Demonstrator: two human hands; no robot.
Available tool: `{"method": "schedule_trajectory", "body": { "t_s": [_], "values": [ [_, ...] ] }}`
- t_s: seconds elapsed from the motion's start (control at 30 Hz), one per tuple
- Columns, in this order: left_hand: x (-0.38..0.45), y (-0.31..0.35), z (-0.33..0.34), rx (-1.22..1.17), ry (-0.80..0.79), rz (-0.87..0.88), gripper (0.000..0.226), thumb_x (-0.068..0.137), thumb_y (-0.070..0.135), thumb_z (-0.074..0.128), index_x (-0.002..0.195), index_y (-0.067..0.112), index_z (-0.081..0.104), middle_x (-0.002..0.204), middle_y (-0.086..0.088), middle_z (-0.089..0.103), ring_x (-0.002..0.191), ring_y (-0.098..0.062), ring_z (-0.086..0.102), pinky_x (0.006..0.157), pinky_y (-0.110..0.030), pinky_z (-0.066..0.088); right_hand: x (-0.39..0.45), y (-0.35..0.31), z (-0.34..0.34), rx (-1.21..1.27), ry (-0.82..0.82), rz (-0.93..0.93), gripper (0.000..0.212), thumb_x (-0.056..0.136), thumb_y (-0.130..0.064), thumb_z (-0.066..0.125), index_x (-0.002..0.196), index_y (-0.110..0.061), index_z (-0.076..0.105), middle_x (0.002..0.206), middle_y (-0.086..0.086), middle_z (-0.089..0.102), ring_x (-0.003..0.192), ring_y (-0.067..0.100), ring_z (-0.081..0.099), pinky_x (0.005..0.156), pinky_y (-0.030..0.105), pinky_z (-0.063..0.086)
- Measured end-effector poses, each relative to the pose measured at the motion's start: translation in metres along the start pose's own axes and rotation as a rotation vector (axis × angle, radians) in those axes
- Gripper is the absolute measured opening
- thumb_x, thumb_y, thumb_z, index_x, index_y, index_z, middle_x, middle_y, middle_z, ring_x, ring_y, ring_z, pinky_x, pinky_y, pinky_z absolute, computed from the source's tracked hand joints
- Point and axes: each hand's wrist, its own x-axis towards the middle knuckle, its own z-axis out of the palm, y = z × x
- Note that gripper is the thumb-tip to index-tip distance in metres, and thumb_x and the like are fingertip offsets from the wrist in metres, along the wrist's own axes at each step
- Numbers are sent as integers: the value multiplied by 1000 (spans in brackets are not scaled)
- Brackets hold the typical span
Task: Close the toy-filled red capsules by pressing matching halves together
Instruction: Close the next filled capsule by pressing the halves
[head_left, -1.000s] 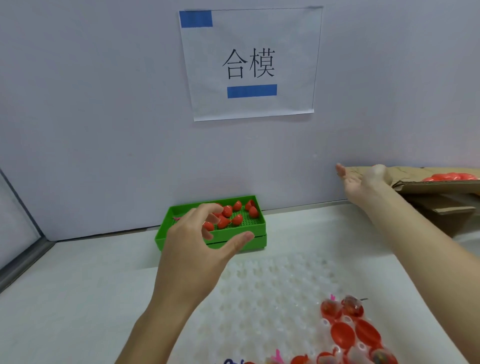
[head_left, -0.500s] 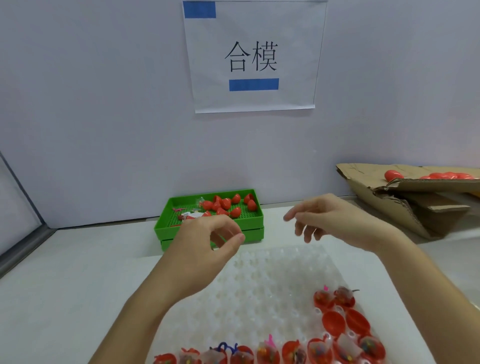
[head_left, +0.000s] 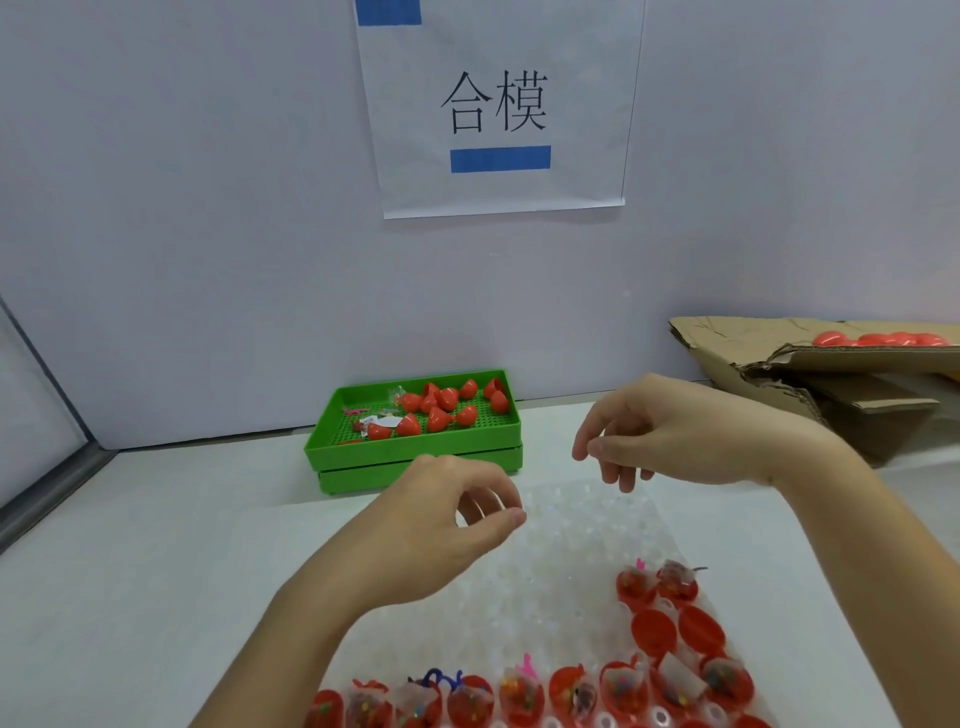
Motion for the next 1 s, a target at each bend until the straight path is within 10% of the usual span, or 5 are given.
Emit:
{"method": "schedule_trajectory", "body": {
  "t_s": [0.43,1.0],
  "values": [
    [21,40,60,-29,-237,95,18,90,33,70,105,24,74,81,7,61,66,-7,55,62,-19,43,4,-5,6,-73,22,8,19,100,-26,54,94,-31,71,77,-10,74,72,4,71,77,35,59],
    [22,66,74,94,-115,-49,14,87,21,64,98,17,72,102,-5,60,90,-27,61,75,-39,54,4,-10,10,-69,54,-4,18,100,-25,54,97,-31,71,77,-8,74,72,3,70,73,30,58]
  ]
}}
